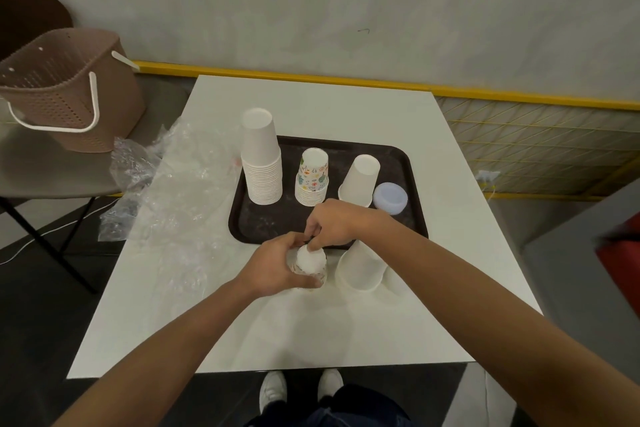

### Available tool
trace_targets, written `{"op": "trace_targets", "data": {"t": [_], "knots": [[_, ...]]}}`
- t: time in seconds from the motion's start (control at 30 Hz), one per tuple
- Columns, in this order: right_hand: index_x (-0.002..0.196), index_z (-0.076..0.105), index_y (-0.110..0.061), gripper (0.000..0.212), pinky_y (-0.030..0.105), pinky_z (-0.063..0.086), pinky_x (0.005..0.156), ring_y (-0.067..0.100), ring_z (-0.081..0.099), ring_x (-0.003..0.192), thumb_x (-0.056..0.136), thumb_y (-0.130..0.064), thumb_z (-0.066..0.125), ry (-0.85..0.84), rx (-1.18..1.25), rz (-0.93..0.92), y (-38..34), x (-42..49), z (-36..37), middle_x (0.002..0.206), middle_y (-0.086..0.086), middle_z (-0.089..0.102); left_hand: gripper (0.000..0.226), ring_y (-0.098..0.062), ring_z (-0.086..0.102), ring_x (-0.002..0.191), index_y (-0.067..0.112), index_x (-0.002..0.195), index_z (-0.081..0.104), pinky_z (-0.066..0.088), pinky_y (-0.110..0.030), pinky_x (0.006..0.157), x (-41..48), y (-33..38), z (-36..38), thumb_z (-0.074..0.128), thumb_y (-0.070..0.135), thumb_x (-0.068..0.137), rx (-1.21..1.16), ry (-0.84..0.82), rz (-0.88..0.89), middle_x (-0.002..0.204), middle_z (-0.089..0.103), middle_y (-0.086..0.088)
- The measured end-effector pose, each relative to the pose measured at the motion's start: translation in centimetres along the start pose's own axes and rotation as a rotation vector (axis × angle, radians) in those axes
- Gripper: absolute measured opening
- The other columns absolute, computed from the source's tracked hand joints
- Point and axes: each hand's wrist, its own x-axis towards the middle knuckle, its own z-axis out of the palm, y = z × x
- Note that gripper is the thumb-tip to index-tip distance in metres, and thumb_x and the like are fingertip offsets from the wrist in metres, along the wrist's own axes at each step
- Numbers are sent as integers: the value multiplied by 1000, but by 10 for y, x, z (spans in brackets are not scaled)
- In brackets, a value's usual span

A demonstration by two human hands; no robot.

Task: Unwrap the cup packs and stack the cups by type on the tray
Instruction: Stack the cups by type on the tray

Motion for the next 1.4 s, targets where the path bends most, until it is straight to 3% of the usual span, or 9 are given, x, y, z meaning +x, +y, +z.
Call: {"op": "trace_targets", "data": {"t": [0.13,0.37,0.57,0.77,1.1,1.27,1.4], "knots": [[120,64,-13,37,31,51,93,18,62,103,85,-26,67,-20,29,-11,0,-3,3,119,3,65,72,-8,55,103,21,126,51,42,-15,81,2,0,9,84,37,64,22,-7,-15,122,60,7],[120,57,-19,55,28,52,85,19,60,102,70,-24,81,-5,21,-37,0,-7,9,116,0,61,68,-9,57,97,20,120,54,46,-20,81,3,0,12,85,36,62,-24,48,-75,113,63,7],[114,55,-25,57,33,53,85,15,58,96,64,-28,83,144,17,-90,0,-7,4,107,-4,62,58,-10,64,88,21,107,61,51,-24,74,4,5,-5,86,39,58,-29,159,-28,97,69,8],[111,60,-24,51,25,47,80,10,56,91,64,-26,81,293,62,-164,-3,-17,-30,103,-8,61,60,-6,62,88,20,112,62,45,-14,70,11,23,-37,86,34,59,-61,235,26,97,67,11],[117,60,-19,52,26,44,81,13,53,97,69,-28,79,532,143,-193,6,-18,-99,109,-2,58,50,-5,57,86,19,111,64,37,-6,64,54,77,-86,82,26,64,-95,453,120,92,63,11],[126,55,-17,59,28,45,90,14,51,107,71,-24,76,629,180,-201,20,-10,-119,118,2,56,61,-14,60,96,18,121,58,42,-23,77,82,97,-93,81,31,66,-63,570,113,110,67,2],[130,52,-16,62,20,35,89,15,50,113,74,-22,75,662,187,-180,33,2,-125,124,2,55,64,-20,60,105,16,126,53,39,-23,79,103,103,-91,79,30,69,-54,601,88,116,66,-2]]}}
